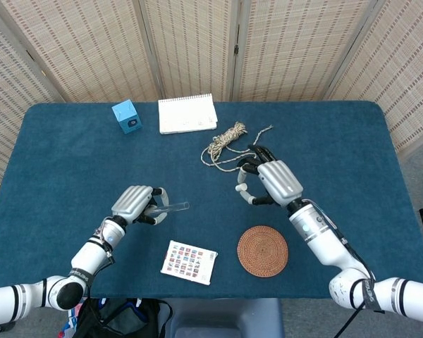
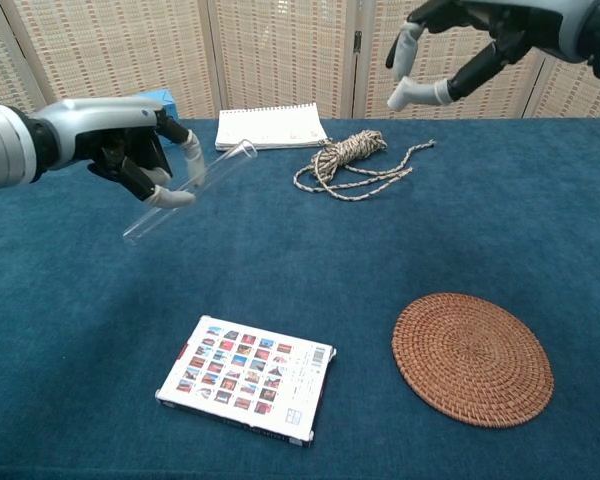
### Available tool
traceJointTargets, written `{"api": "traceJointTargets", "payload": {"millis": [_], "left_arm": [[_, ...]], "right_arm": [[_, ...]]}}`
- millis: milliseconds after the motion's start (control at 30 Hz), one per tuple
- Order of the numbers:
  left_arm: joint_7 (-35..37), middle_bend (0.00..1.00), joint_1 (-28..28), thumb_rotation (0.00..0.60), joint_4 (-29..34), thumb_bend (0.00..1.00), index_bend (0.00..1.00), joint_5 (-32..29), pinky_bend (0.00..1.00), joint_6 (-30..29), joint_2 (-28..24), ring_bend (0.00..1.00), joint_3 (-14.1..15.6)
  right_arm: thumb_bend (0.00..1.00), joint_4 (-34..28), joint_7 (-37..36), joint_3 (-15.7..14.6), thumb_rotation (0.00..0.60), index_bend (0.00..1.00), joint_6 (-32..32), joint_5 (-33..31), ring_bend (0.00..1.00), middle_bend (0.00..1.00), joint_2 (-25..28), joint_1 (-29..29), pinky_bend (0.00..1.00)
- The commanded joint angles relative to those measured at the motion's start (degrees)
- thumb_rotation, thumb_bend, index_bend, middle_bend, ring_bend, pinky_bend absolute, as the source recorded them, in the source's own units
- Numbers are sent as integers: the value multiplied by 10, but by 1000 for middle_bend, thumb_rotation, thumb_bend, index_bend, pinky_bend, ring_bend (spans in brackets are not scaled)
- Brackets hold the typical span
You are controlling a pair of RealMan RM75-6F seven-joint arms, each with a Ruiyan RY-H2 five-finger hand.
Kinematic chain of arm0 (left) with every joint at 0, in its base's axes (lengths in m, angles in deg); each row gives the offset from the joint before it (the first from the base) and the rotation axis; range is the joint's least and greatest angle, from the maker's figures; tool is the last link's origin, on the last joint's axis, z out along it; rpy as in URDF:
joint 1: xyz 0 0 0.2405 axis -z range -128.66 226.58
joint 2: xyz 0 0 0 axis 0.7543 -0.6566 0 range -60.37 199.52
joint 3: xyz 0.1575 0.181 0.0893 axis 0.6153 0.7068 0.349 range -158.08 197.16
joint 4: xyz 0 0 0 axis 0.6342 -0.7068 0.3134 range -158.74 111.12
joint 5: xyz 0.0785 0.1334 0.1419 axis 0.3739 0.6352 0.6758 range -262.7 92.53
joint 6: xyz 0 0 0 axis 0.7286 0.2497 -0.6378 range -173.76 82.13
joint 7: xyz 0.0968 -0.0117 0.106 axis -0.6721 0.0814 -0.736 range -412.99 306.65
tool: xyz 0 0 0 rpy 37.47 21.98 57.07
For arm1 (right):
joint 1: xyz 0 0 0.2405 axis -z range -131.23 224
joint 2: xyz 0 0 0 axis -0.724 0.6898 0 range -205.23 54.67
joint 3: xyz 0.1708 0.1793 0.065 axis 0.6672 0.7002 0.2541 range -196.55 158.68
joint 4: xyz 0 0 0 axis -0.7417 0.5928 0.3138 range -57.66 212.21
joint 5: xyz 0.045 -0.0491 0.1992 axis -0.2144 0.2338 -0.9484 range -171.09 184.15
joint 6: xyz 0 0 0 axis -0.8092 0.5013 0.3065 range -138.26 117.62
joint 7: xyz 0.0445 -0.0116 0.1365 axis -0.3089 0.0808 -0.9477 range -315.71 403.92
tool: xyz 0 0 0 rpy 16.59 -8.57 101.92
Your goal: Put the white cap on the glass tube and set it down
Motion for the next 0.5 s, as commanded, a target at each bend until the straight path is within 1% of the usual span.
{"api": "traceJointTargets", "payload": {"millis": [33, 233, 500], "left_arm": [[3, 969, 5, 600, 5, 410, 549, -4, 1000, -2, 6, 991, -4], [16, 969, 11, 600, 18, 410, 548, -3, 1000, -12, 17, 991, -11], [13, 969, 23, 600, 23, 410, 547, -17, 1000, -17, 23, 990, -12]], "right_arm": [[445, -20, -23, 7, 600, 736, 4, 12, 0, 288, 6, 0, 0], [444, -31, -28, 5, 600, 736, 7, 26, 0, 290, -7, -11, 0], [445, -36, -19, -4, 600, 738, 5, 30, 0, 291, -23, -24, 0]]}}
